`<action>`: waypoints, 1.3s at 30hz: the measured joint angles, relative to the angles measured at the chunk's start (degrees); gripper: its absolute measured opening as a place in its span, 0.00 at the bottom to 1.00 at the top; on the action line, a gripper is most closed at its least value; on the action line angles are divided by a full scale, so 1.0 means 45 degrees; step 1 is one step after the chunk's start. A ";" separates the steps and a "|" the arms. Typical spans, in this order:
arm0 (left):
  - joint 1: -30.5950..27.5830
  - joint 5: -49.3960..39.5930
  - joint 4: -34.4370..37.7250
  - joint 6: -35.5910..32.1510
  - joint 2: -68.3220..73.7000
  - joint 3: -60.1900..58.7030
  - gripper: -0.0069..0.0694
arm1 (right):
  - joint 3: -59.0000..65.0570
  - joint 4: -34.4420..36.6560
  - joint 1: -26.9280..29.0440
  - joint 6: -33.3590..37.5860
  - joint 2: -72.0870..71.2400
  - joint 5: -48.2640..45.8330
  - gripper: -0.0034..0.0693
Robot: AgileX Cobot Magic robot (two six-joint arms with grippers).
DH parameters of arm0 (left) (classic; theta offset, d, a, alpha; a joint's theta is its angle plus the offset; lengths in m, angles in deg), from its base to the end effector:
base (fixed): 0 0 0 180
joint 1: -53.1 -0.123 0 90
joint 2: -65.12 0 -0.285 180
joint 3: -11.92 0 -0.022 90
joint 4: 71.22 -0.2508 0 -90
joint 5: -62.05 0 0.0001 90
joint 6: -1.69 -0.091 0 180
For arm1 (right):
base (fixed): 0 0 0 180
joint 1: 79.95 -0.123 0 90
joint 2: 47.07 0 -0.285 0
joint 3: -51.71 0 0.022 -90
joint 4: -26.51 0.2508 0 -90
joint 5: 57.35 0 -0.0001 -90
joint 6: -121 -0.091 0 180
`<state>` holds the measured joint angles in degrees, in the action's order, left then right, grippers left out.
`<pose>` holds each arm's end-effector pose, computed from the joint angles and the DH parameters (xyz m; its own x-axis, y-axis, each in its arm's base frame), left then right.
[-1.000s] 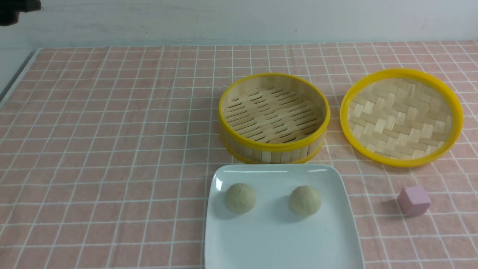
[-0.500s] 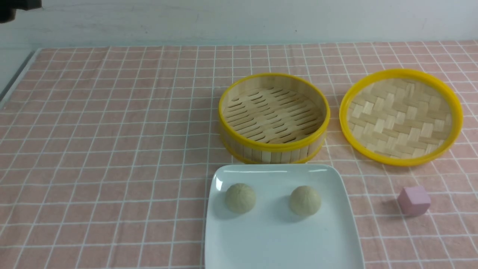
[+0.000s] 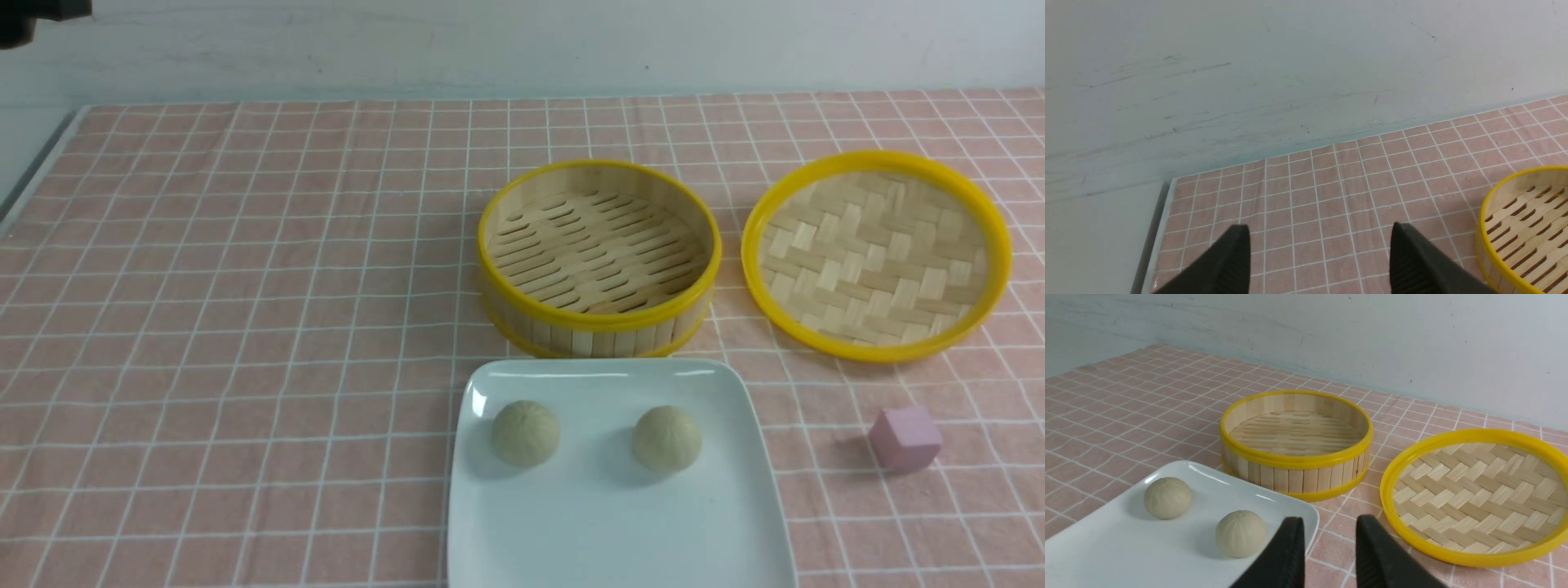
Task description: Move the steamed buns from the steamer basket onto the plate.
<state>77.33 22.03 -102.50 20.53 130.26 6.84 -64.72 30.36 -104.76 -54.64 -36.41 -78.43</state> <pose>0.1868 -0.0507 0.4636 -0.2382 0.2172 -0.9466 0.1200 0.9738 0.1933 0.0407 0.0213 0.2566 -0.0774 -0.0505 -0.9957 -0.4424 0.8968 -0.0111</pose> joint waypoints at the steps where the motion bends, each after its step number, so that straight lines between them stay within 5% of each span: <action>1: 0.0000 0.0000 0.0000 0.0000 0.0000 0.0000 0.70 | 0.0000 -0.0009 0.0000 0.0000 0.0000 0.0000 0.33; 9: 0.0000 0.0011 0.0011 0.0000 0.0000 0.0000 0.69 | 0.1128 -0.0120 0.0078 -0.0003 0.0000 0.0580 0.34; 26: 0.0000 0.0011 0.0011 0.0000 0.0000 0.0000 0.68 | 0.2447 0.0291 0.5152 -0.0014 0.0000 -0.0407 0.37; 39: 0.0000 0.0037 0.0000 0.0000 0.0000 0.0000 0.68 | 0.3229 0.0386 0.5578 -0.0029 0.0000 0.0002 0.37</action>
